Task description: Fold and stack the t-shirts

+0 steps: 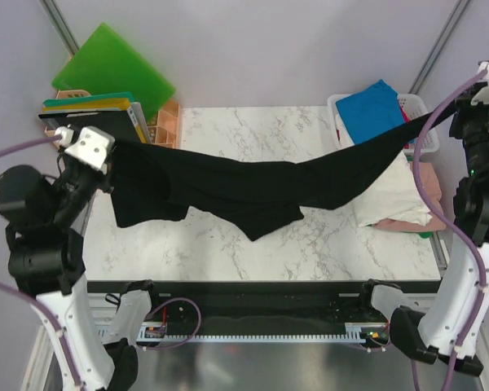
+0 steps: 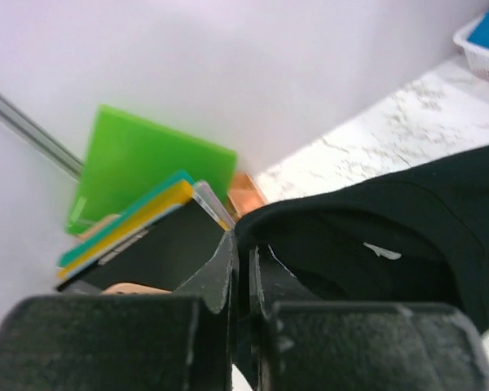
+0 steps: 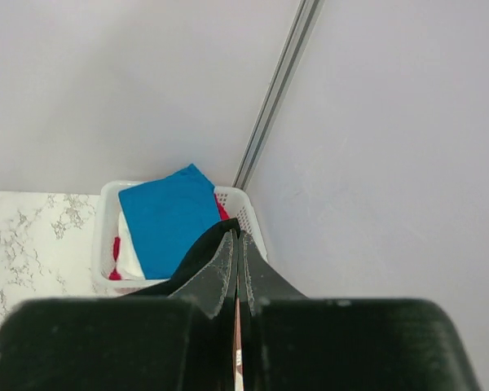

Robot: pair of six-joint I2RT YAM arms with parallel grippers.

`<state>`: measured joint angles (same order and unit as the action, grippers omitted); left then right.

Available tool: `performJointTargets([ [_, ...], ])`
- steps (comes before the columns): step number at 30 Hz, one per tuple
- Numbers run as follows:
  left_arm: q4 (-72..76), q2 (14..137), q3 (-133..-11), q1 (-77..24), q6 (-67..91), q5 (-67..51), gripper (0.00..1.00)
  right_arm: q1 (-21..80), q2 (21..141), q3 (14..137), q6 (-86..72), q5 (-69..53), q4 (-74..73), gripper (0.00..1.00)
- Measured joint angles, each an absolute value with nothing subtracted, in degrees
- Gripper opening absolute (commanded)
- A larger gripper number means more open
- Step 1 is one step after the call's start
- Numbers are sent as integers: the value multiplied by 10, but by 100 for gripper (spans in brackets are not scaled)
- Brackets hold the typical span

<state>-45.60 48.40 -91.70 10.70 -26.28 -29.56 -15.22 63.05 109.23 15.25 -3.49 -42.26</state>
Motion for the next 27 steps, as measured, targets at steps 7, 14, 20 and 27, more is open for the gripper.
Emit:
performJointTargets([
  [7, -462, 427, -961, 108, -263, -283, 2, -152, 550, 1130, 154, -36, -459, 0],
  [14, -498, 382, -965, 108, -267, -272, 2, -152, 491, 1164, 165, -30, -489, 0],
  [20, -508, 383, -921, 108, -267, -275, 2, -152, 489, 1057, 165, -48, -486, 0],
  [27, -506, 471, -827, 108, -267, -292, 2, -152, 580, 860, 165, -66, -444, 0],
])
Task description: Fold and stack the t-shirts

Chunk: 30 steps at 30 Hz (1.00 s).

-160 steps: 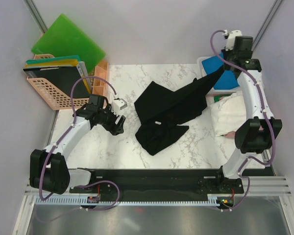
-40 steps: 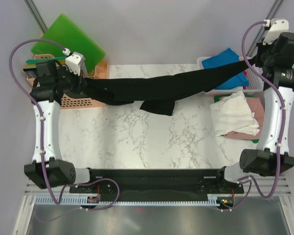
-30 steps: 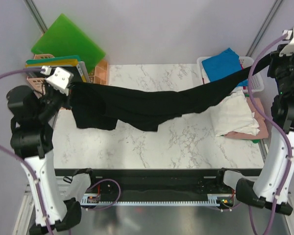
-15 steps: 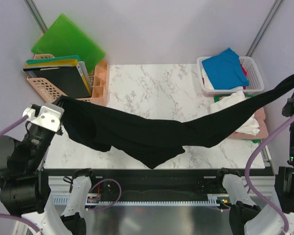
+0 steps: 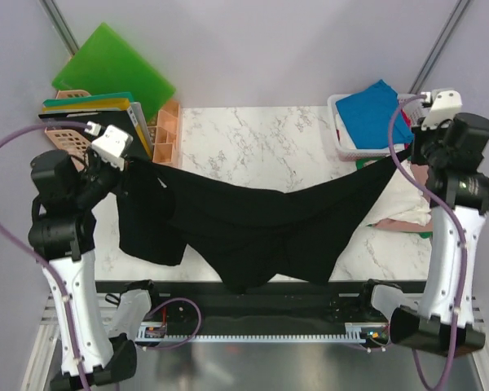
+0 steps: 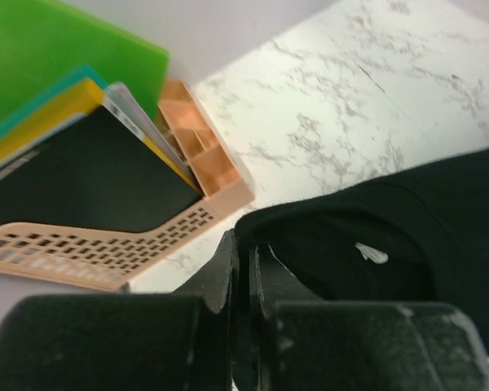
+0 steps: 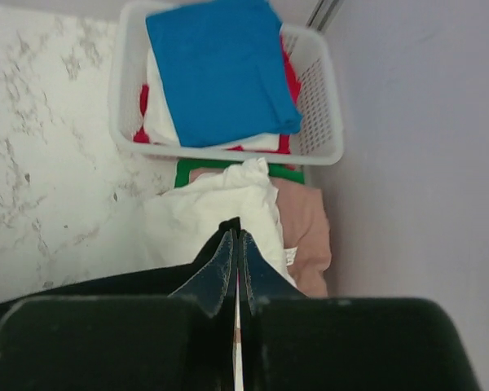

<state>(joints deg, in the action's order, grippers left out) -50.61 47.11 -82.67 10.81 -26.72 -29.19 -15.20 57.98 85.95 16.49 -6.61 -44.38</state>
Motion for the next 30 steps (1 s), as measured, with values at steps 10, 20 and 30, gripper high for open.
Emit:
performJointTargets([
  [10, -469, 609, -759, 108, -272, -307, 2, -136, 818, 811, 165, -60, -329, 0],
  [20, -424, 727, -738, 91, -288, -303, 28, -51, 1014, 825, 165, -18, -258, 4],
  [30, -378, 742, -693, 88, -308, -263, 71, -23, 1048, 832, 157, 135, -162, 86],
])
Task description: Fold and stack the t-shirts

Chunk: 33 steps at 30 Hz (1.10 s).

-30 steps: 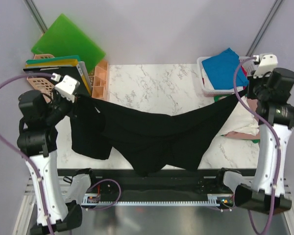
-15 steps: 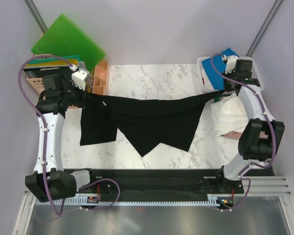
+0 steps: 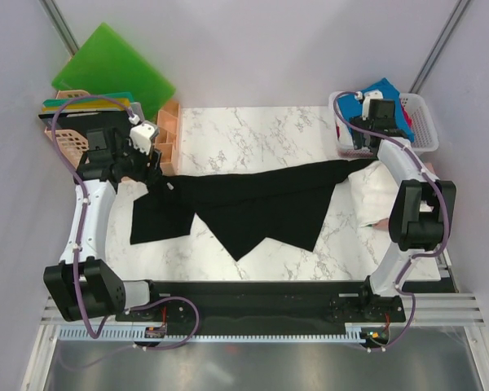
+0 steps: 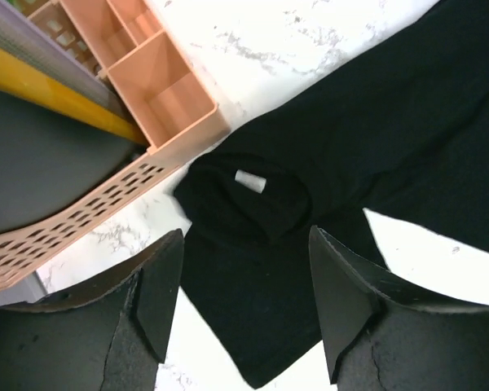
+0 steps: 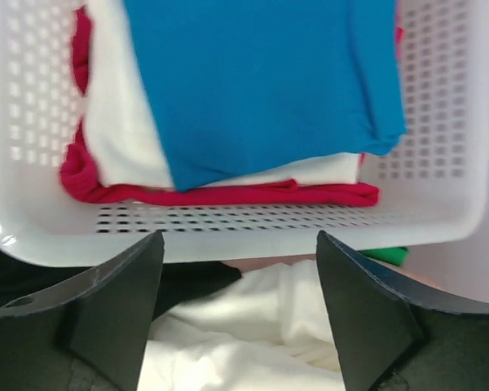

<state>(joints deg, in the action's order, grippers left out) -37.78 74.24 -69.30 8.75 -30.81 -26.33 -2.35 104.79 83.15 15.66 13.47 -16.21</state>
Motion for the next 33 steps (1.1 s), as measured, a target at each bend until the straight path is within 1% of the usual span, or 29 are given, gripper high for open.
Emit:
performJointTargets([
  [1, -374, 740, -687, 88, -312, -253, 71, -27, 1045, 833, 159, 144, -162, 91],
  [4, -369, 724, -668, 88, -326, -224, 73, -40, 1018, 839, 165, 155, -183, 95],
  [7, -363, 686, -646, 88, -336, -201, 76, -50, 968, 841, 179, 151, -216, 97],
  [10, -364, 632, -634, 88, -341, -195, 83, -55, 899, 836, 199, 132, -254, 97],
  [11, -367, 616, -634, 88, -342, -197, 92, -55, 879, 832, 204, 123, -264, 97],
  [13, -384, 580, -639, 85, -350, -234, 100, -54, 831, 811, 211, 101, -284, 96],
  [15, -425, 560, -654, 69, -360, -278, 100, -53, 795, 788, 213, 78, -305, 96],
  [17, -455, 557, -661, 16, -366, -303, 100, -52, 787, 773, 213, 62, -321, 95],
  [19, -472, 559, -650, -75, -368, -306, 100, -52, 793, 760, 211, 48, -329, 95],
  [22, -474, 579, -597, -223, -367, -296, 100, -52, 818, 748, 201, 29, -347, 94],
  [25, -468, 606, -538, -327, -362, -291, 100, -52, 848, 748, 182, 10, -354, 94],
  [28, -455, 627, -509, -372, -354, -292, 100, -49, 862, 747, 164, -9, -357, 93],
  [33, -386, 649, -468, -437, -332, -299, 100, -40, 862, 742, 146, -19, -358, 93],
])
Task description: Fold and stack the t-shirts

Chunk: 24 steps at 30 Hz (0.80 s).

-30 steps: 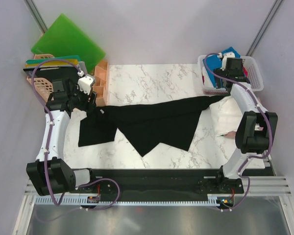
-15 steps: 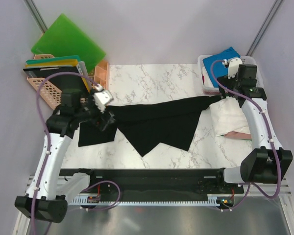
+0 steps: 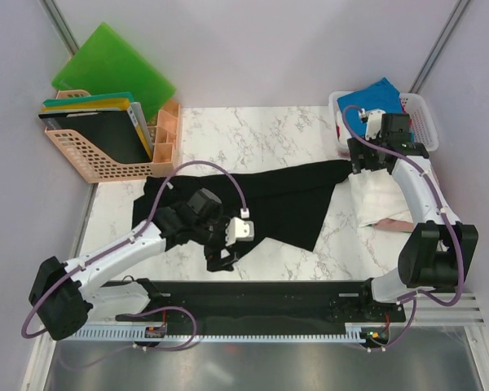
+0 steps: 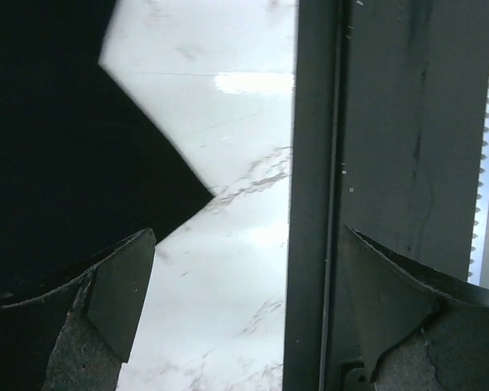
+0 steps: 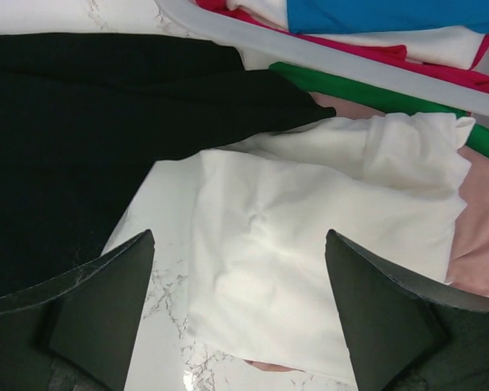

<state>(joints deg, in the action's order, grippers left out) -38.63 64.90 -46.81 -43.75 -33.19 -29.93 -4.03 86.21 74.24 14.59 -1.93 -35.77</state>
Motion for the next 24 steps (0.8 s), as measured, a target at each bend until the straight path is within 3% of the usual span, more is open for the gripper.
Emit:
performJointTargets([
  [7, -316, 689, -401, -527, -320, -282, 100, -36, 862, 729, 136, -22, -358, 92],
  [24, -84, 766, -335, -538, -363, -89, 97, -36, 858, 692, 132, -41, -359, 91],
])
